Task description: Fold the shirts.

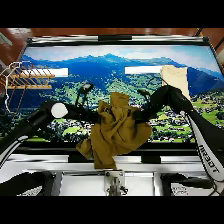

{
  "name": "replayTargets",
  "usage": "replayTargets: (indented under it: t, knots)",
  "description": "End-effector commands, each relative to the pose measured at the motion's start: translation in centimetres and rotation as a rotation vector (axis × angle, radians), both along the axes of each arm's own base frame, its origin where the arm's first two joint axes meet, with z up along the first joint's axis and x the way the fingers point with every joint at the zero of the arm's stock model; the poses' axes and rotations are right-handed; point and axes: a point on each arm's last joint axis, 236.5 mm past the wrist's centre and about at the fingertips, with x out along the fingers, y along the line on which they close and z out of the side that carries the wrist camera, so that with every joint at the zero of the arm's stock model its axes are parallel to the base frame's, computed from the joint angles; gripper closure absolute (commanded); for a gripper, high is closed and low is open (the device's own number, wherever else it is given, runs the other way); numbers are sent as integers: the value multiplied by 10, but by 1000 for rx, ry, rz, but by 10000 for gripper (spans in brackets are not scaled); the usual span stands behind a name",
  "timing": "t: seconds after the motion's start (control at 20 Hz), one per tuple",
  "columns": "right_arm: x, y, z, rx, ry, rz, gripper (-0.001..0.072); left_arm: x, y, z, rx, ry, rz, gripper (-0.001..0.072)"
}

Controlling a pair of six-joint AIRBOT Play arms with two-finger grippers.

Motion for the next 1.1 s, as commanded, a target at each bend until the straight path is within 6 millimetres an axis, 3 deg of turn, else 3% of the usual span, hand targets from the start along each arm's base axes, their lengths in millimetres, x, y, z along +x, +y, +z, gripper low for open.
replayTargets:
  t: [0.0, 0.1, 0.2, 0.25, 0.35, 0.4, 0.45, 0.5, 0.55, 0.6, 0.65, 0.75, 0.85, 1.0, 1.05]
  knots:
    - [53, 10, 79, 59, -322, 23, 628, 50, 15, 61, -42, -138, 60, 654]
    - [93, 14, 177, 107, -640, 5, 628, 79, 21, 130, -85, -293, 56, 654]
    - [121, 10, 304, 188, -1004, -118, 627, 96, 22, 231, -175, -492, 71, 654]
    - [122, 3, 373, 252, -1184, -209, 628, 96, 23, 293, -245, -611, 81, 654]
    - [98, -17, 484, 367, -1467, -335, 627, 76, 34, 410, -375, -851, 101, 654]
    - [81, -24, 517, 400, -1547, -358, 628, 61, 42, 454, -423, -944, 107, 654]
    - [63, -27, 538, 430, -1581, -370, 627, 44, 49, 487, -459, -1015, 107, 654]
    - [49, -27, 544, 439, -1579, -357, 627, 31, 55, 504, -478, -1051, 107, 654]
    - [37, -23, 535, 421, -1541, -317, 627, 22, 58, 504, -471, -1049, 101, 654]
    - [29, -19, 515, 379, -1470, -263, 627, 20, 57, 484, -422, -998, 81, 654]
    - [22, -14, 481, 319, -1347, -203, 627, 22, 57, 447, -329, -908, 54, 654]
    - [6, -10, 392, 217, -996, -143, 627, 26, 67, 330, -73, -580, 11, 654]
    - [-19, -8, 295, 147, -641, -118, 627, 19, 89, 213, 138, -252, 26, 654]
    - [-58, -12, 157, 63, -254, -134, 627, 4, 104, 69, 267, 34, 73, 655]
    - [-70, -13, 119, 50, -165, -159, 626, -7, 107, 29, 278, 111, 97, 655]
